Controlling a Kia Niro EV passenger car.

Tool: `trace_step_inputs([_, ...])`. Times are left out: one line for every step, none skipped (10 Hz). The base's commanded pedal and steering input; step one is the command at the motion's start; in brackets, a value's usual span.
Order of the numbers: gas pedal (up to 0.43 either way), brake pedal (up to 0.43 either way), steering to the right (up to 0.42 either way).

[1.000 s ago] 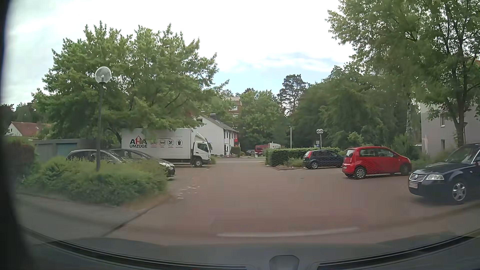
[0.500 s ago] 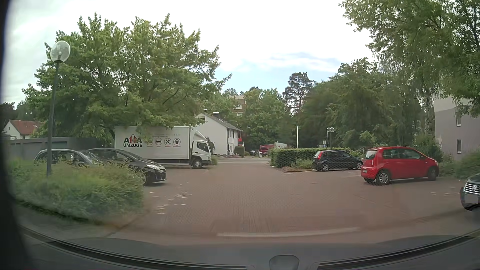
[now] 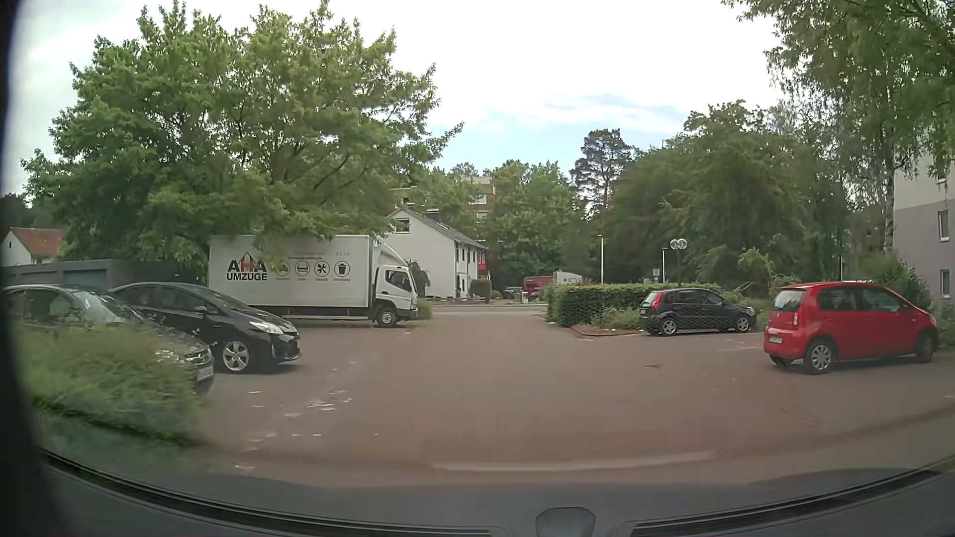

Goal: Follow the waypoints while adhering to traffic rules and regulations

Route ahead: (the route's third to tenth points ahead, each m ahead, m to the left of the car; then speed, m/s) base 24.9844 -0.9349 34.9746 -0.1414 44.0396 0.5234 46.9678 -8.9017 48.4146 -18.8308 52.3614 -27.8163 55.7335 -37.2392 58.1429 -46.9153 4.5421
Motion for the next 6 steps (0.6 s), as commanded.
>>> trace_step_inputs([0.047,0.006,-0.005])
trace_step_inputs([0.047,0.006,-0.005])
trace_step_inputs([0.047,0.006,-0.005])
trace_step_inputs([0.039,0.006,-0.005])
trace_step_inputs([0.039,0.006,-0.005])
trace_step_inputs([0.039,0.006,-0.005])
